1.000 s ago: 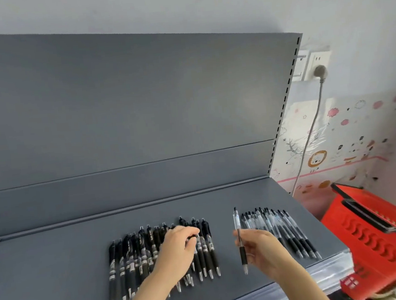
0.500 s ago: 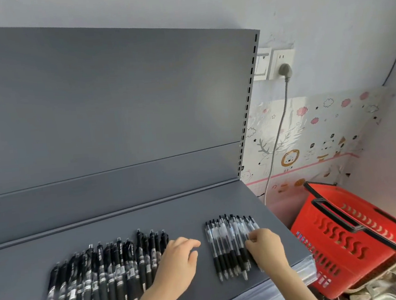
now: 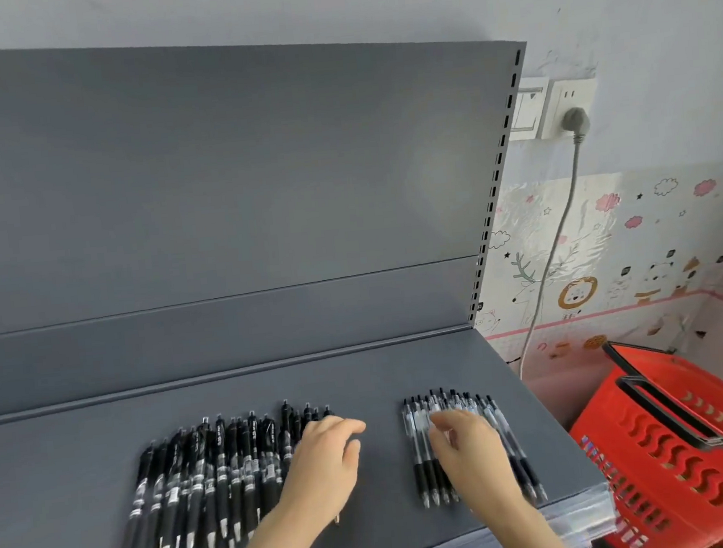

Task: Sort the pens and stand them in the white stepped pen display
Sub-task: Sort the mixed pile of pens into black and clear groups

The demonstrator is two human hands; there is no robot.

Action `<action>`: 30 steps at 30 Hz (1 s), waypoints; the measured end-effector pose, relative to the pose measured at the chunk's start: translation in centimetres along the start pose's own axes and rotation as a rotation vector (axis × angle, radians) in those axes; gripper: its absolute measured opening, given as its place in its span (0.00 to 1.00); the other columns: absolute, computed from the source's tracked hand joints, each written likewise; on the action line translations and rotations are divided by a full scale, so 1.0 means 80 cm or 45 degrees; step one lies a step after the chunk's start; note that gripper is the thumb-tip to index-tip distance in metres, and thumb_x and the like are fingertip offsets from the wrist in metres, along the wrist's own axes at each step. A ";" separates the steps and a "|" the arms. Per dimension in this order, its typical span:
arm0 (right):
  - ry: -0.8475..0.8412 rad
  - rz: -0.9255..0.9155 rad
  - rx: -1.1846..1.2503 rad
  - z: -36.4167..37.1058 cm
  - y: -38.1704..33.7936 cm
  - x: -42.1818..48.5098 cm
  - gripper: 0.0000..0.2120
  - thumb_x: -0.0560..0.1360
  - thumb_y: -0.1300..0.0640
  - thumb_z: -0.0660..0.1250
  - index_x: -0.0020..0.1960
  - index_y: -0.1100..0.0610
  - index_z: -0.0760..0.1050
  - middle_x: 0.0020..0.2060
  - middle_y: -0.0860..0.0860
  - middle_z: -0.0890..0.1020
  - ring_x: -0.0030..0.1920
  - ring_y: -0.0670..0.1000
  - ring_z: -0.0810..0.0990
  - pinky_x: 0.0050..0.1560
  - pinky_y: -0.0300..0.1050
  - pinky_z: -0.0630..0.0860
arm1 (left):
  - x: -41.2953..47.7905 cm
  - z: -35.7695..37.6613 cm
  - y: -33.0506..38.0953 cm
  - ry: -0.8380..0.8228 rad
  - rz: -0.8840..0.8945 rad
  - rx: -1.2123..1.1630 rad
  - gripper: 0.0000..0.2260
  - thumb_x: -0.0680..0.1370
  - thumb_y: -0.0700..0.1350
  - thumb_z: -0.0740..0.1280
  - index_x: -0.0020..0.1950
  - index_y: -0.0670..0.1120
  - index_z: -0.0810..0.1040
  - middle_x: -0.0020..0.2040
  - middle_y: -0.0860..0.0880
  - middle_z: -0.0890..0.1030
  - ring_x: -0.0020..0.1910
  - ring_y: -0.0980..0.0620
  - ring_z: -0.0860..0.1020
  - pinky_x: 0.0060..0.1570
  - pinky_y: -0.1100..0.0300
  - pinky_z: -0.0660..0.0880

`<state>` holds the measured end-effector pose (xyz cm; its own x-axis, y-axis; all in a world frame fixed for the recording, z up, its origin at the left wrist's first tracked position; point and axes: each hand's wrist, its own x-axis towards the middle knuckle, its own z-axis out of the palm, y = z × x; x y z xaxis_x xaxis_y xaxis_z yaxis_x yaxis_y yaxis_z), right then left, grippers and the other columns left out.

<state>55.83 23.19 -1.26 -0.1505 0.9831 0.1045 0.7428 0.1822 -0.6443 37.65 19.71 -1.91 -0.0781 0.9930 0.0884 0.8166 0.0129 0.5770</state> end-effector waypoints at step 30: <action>-0.735 -0.441 -0.037 0.361 -0.450 -0.111 0.22 0.79 0.51 0.60 0.71 0.56 0.65 0.65 0.51 0.72 0.65 0.50 0.72 0.64 0.41 0.68 | -0.279 -0.357 -0.439 0.639 -0.840 0.020 0.15 0.81 0.41 0.56 0.67 0.45 0.72 0.63 0.48 0.74 0.65 0.49 0.69 0.64 0.58 0.67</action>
<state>11.58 7.34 -0.87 -0.7018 0.7012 -0.1257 0.6050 0.4936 -0.6248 -5.63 -6.29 -0.98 -0.7869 0.6105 0.0896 0.5212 0.5800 0.6261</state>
